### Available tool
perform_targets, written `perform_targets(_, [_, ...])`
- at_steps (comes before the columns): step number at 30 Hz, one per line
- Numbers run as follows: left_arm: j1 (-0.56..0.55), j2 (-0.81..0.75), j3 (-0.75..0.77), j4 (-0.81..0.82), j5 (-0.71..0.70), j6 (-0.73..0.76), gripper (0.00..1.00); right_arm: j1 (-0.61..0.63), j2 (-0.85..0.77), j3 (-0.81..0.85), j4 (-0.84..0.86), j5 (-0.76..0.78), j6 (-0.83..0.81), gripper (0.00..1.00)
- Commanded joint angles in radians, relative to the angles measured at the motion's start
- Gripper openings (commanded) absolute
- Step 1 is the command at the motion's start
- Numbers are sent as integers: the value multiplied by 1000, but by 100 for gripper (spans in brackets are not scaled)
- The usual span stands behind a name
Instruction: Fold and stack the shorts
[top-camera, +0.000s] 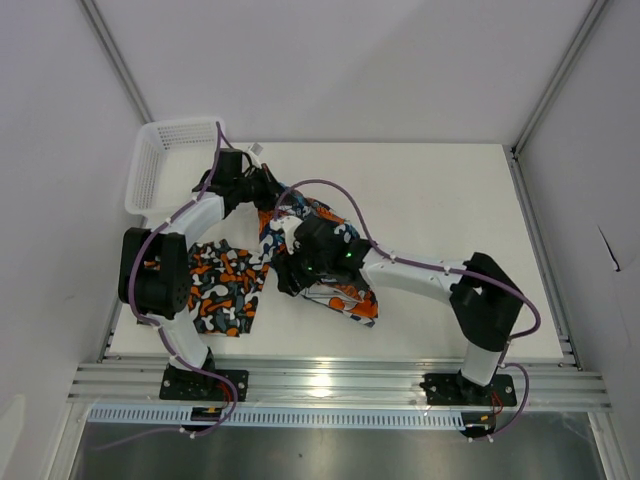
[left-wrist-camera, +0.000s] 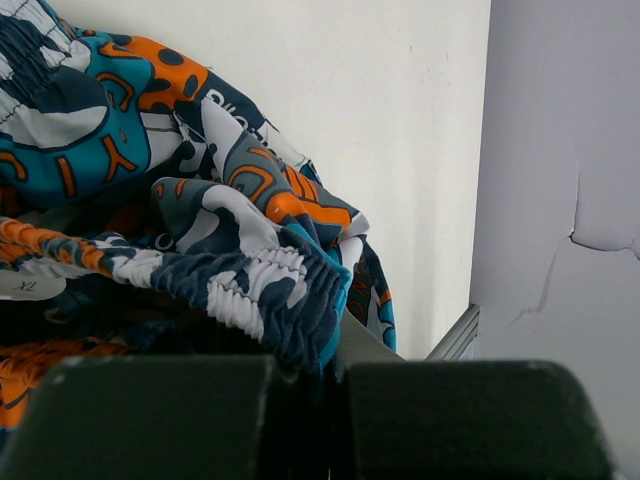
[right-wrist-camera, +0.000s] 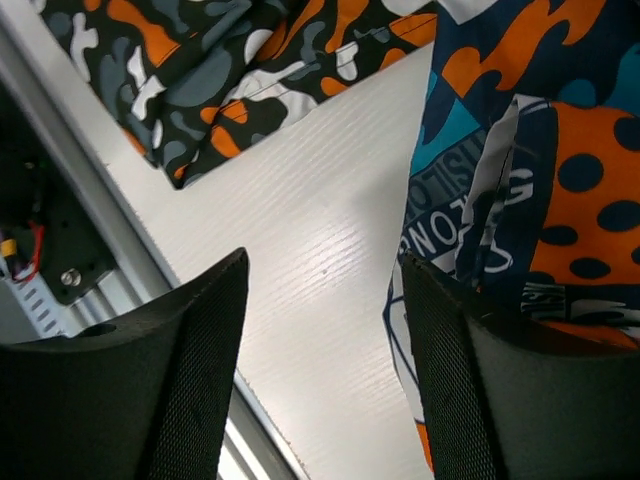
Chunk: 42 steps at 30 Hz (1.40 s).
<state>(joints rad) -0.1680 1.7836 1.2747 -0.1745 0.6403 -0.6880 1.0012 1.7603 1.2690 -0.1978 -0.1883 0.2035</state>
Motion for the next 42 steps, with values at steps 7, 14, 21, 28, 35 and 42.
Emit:
perform_targets(7, [5,-55,6,23,36,8,0,56,114,190,-98,308,-39,67])
perform_targets(14, [8,-53,8,26,39,8,0,68,188,243,-132,405,-45,67])
perform_targets(21, [13,-55,6,29,44,5,0,108,252,299,-153,555,-70,68])
perform_targets(28, [15,-56,5,32,48,5,0,151,284,313,-143,771,-110,60])
perform_targets(35, [19,-56,6,36,55,4,0,163,303,302,-127,889,-150,53])
perform_targets(42, [21,-59,3,36,56,2,0,165,321,273,-80,993,-197,30])
